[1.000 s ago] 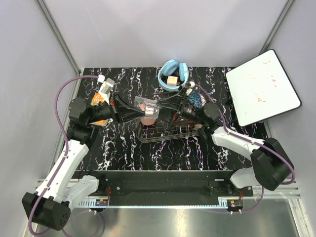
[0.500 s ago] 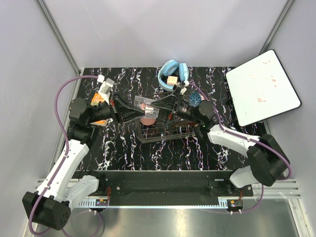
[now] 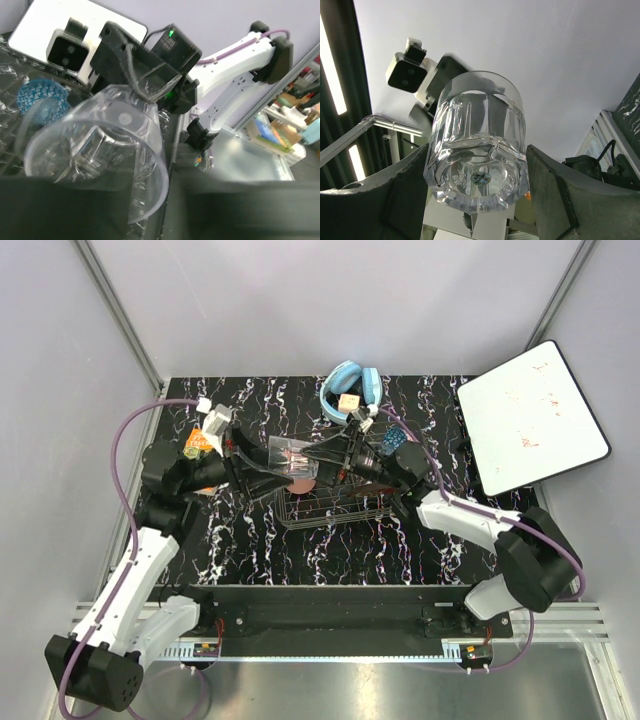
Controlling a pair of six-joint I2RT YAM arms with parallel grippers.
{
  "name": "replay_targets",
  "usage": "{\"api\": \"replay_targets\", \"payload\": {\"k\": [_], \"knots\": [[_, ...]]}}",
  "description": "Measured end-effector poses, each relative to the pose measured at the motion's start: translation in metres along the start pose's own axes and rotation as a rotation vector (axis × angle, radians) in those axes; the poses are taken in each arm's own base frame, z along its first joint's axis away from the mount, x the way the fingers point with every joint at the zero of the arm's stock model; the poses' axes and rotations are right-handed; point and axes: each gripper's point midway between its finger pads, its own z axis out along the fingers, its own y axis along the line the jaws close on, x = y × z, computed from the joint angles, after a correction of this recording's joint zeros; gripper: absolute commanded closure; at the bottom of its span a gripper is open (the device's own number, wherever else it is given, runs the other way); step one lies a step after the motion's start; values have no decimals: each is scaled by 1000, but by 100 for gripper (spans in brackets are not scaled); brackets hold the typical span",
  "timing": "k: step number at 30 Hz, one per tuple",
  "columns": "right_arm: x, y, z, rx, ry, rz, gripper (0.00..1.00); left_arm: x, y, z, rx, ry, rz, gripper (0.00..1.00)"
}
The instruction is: Load the mixed dishes into the dish rack
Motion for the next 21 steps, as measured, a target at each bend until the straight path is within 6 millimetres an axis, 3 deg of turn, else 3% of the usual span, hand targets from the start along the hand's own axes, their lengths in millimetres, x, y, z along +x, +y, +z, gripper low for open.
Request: {"api": "replay_targets", "payload": {"k": [4,8,14,18,21], "knots": [[3,-1,-3,56,0,-35,100,8,22,-4,-122,78,-36,12],[3,1,-9,170,-1,-146,100,-15,38,-20,-267,125,24,5],[-11,2,-24,443,-18,-391,100,-50,56,-67,-490,144,102,3],[-29,-18,-43,666,-20,-511,100,-63,76,-104,-630,148,42,15],[-38,-46,-57,837,8,-558,100,-60,95,-123,-695,196,-72,22]]}}
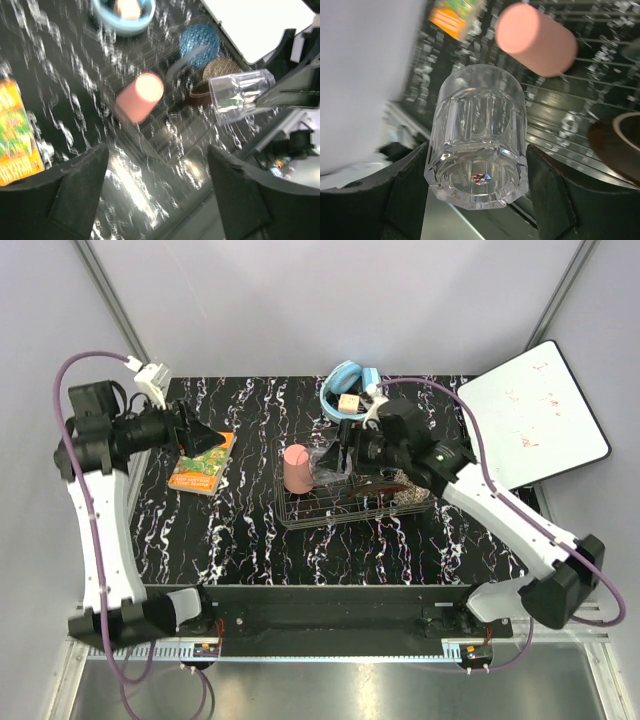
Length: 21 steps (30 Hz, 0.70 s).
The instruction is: Load the mixed dishes into the dish rack
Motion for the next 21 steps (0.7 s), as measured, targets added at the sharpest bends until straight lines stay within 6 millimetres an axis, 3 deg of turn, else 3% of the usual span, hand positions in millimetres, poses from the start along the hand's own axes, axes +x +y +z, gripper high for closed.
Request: {"api": "replay_targets", "payload": {"k": [4,9,14,21], "knots": [[22,-25,19,172,94,-96,100,29,35,14,-39,168,-126,21],[49,-24,46,297,183,-265,100,88,70,16,-160,370,-243,3],[53,-24,66,382,201,-391,100,112,88,5,-285,433,-223,2],[55,-55,88,514,229,-487,100,133,103,-4,-390,452,-184,2]]}}
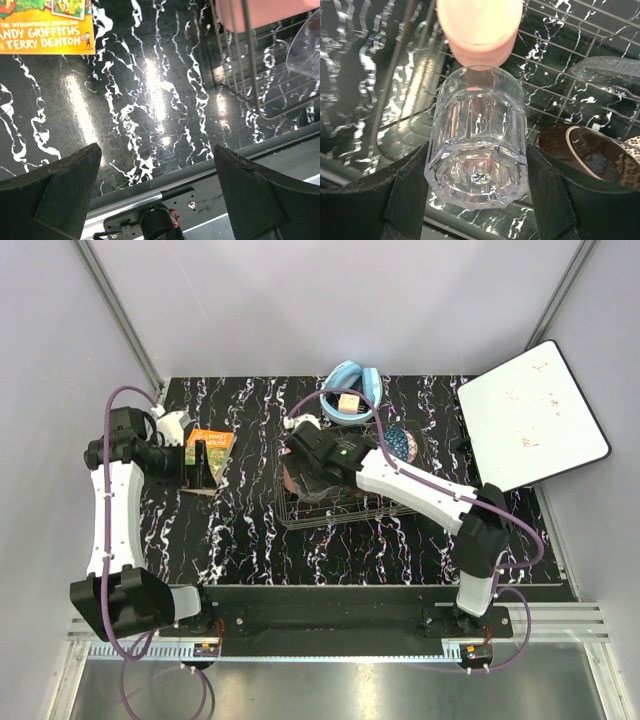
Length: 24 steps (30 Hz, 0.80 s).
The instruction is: Load the mixed dishes into the dish rack
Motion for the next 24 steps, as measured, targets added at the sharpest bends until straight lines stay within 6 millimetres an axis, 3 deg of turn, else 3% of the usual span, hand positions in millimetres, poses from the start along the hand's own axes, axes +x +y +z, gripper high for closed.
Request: {"api": "replay_targets", "payload": {"k": [18,24], "knots": [[30,2,62,46,87,-82,100,5,2,5,-16,-38,8,1],[35,8,73,19,98,-81,100,3,2,5,-18,-50,12,1]]}}
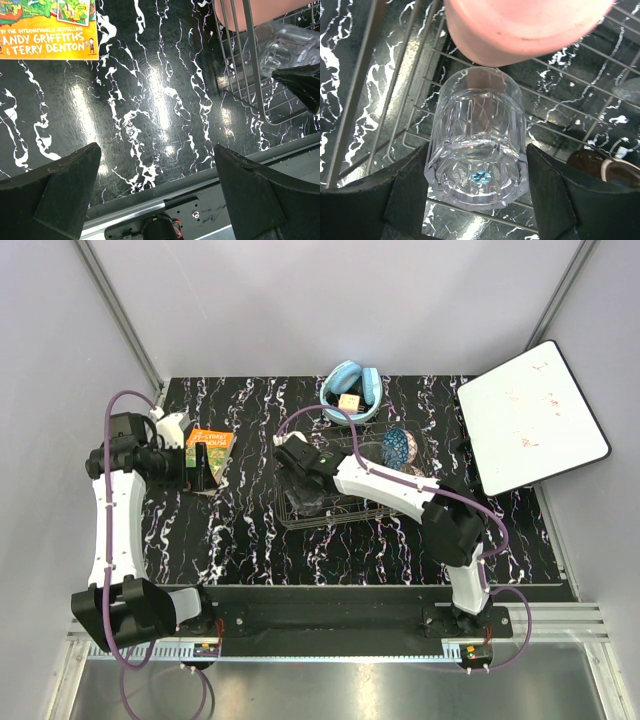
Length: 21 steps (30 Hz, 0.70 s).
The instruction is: Load the mixed dishes into the dish rack
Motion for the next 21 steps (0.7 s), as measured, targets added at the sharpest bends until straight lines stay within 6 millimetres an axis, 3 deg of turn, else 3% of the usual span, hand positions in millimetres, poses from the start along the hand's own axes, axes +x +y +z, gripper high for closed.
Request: {"api": "replay_targets", "payload": {"k": [8,11,12,16,21], "knots": [[4,5,5,-27,3,3,100,3,1,3,1,4,-2,1],[3,5,7,-29,-2,5,95,2,1,3,1,-1,-1,1],[3,4,7,-29,-4,7,92,2,1,3,1,-2,0,1],[-1,4,11,-31,-26,17,53,1,0,2,1,-6,1,1],[-3,4,13,-35,-51,25,44,1,0,2,1,-7,-2,1]]}}
